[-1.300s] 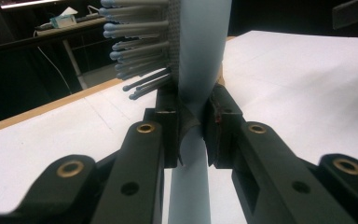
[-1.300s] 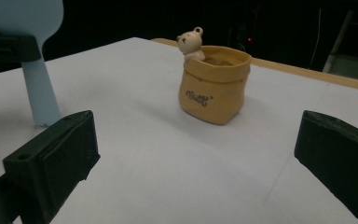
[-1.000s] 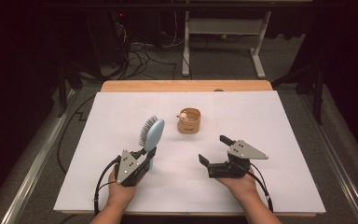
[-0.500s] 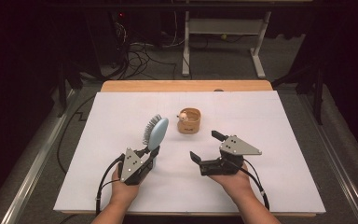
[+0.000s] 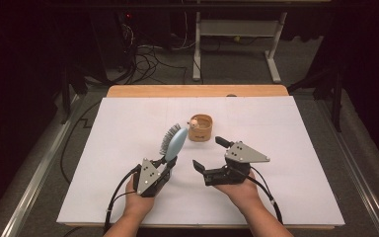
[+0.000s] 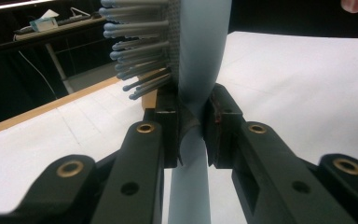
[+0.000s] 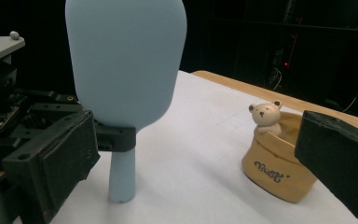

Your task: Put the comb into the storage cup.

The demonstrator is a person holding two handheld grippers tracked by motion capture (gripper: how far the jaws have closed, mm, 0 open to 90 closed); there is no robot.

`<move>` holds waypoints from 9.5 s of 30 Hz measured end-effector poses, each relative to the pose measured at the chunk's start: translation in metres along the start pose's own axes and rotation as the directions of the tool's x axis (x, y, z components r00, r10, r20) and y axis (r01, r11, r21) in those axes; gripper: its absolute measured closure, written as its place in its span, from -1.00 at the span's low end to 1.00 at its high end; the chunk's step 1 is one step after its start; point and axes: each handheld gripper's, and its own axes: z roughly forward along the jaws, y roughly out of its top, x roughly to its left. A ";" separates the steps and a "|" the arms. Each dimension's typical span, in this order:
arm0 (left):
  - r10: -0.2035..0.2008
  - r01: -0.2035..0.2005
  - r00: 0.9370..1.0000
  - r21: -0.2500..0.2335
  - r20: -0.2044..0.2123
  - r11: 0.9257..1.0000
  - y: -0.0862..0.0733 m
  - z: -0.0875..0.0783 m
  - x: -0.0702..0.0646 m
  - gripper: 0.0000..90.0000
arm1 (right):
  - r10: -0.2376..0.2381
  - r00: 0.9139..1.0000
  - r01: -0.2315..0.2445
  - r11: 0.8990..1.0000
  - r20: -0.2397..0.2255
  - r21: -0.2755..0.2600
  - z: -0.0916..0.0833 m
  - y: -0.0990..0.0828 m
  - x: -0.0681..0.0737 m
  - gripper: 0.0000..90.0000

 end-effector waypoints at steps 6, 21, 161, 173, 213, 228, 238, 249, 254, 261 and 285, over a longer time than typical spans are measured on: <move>0.017 -0.017 1.000 0.006 0.007 1.000 0.001 0.004 -0.007 0.72 | 0.005 1.000 -0.006 1.000 -0.019 -0.010 0.005 0.002 0.004 -1.00; 0.023 -0.023 1.000 -0.001 0.009 1.000 0.004 0.006 -0.011 0.72 | 0.009 0.999 -0.010 1.000 -0.040 -0.025 0.015 0.012 0.012 -1.00; -0.052 0.047 0.993 0.054 0.106 0.997 0.012 0.013 -0.009 -0.14 | 0.113 0.990 -0.116 0.993 -0.084 -0.032 0.029 0.040 0.013 -0.54; -0.084 0.076 0.984 0.059 0.154 0.995 0.009 0.015 -0.006 -0.72 | 0.098 0.993 -0.101 0.994 -0.065 -0.038 0.026 0.042 0.011 -0.54; -0.183 0.183 0.983 0.069 -0.005 0.981 -0.029 -0.043 0.079 -0.99 | 0.063 0.998 -0.062 0.997 0.006 -0.052 0.003 0.046 -0.004 -0.54; -0.210 0.213 0.977 0.097 -0.041 0.972 -0.043 -0.055 0.095 -0.99 | 0.063 0.996 -0.060 0.997 0.065 -0.049 -0.020 0.039 -0.019 -0.54; -0.193 0.194 0.981 0.097 -0.015 0.976 -0.042 -0.055 0.095 -0.99 | 0.074 0.990 -0.069 0.996 0.117 -0.051 -0.039 0.033 -0.035 -0.54; -0.196 0.195 0.981 0.086 0.003 0.977 -0.042 -0.055 0.094 -0.99 | 0.061 0.983 -0.053 0.997 0.173 -0.048 -0.058 0.031 -0.049 -0.54; -0.209 0.208 0.978 0.090 0.006 0.974 -0.043 -0.054 0.095 -0.99 | 0.063 0.978 -0.054 0.997 0.199 -0.051 -0.066 0.031 -0.055 -0.54; -0.211 0.210 0.977 0.083 0.011 0.974 -0.043 -0.054 0.095 -0.99 | 0.071 0.971 -0.060 0.997 0.228 -0.055 -0.076 0.027 -0.063 -0.54; -0.201 0.200 0.980 0.075 0.004 0.977 -0.043 -0.056 0.095 -0.99 | 0.070 0.973 -0.046 0.992 0.222 -0.114 -0.055 0.034 -0.059 -0.54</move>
